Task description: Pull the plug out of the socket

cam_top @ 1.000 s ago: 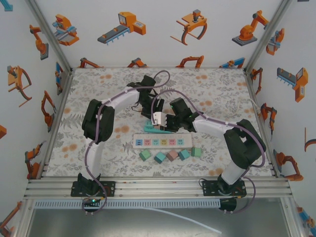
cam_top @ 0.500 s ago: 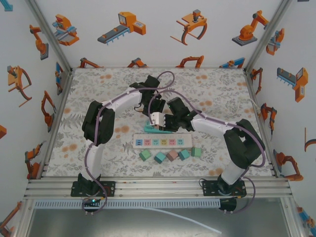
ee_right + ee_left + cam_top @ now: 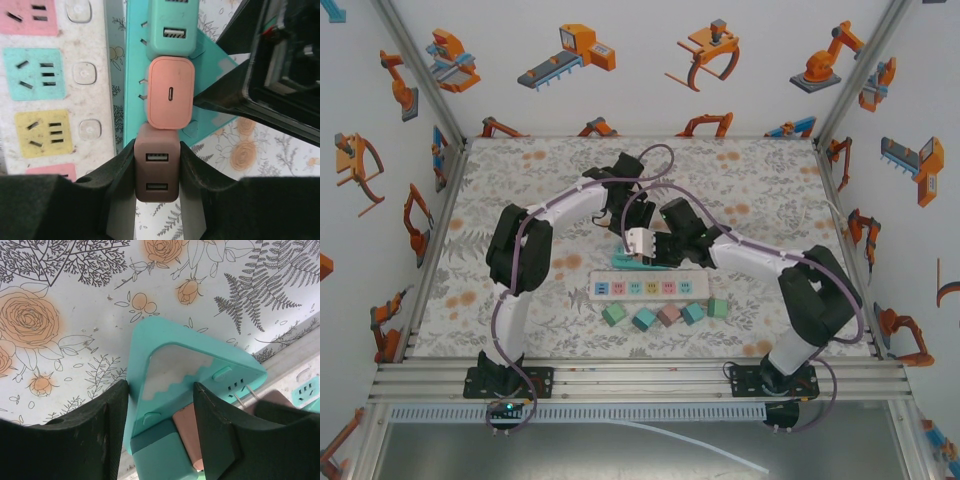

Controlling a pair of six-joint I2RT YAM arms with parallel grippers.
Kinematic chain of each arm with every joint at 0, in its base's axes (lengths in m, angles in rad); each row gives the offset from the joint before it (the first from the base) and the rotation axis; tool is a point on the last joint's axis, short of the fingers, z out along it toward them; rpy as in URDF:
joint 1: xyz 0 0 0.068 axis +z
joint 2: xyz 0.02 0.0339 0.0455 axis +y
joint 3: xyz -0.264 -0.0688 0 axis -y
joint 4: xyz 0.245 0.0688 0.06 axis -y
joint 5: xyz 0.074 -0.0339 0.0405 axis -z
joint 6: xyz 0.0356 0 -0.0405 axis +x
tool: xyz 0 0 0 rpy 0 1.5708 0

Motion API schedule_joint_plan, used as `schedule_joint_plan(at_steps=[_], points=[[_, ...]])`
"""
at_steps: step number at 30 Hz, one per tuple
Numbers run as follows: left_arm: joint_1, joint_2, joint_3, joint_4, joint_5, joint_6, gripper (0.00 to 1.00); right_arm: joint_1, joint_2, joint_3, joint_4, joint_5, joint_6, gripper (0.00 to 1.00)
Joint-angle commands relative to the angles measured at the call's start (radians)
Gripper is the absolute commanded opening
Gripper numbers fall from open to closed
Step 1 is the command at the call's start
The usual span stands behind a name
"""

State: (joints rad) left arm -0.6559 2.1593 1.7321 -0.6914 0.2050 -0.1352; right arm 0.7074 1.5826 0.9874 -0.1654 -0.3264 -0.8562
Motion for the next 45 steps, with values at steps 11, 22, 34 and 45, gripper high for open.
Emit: schedule_joint_plan(at_steps=[11,22,34,45], points=[[0.005,0.040,-0.091,0.029,-0.142,0.059,0.56,-0.006,-0.282,-0.144,0.288,-0.095,0.310,0.12],[0.013,-0.290,-0.194,0.186,0.013,0.036,0.79,-0.103,-0.637,-0.289,0.309,0.050,0.990,0.12],[-0.002,-0.683,-0.440,0.377,0.373,0.262,0.88,-0.448,-0.633,-0.338,0.115,-0.068,1.530,0.12],[-0.116,-0.810,-0.576,0.388,0.585,0.560,0.97,-0.575,-0.280,-0.347,0.232,-0.170,1.633,0.20]])
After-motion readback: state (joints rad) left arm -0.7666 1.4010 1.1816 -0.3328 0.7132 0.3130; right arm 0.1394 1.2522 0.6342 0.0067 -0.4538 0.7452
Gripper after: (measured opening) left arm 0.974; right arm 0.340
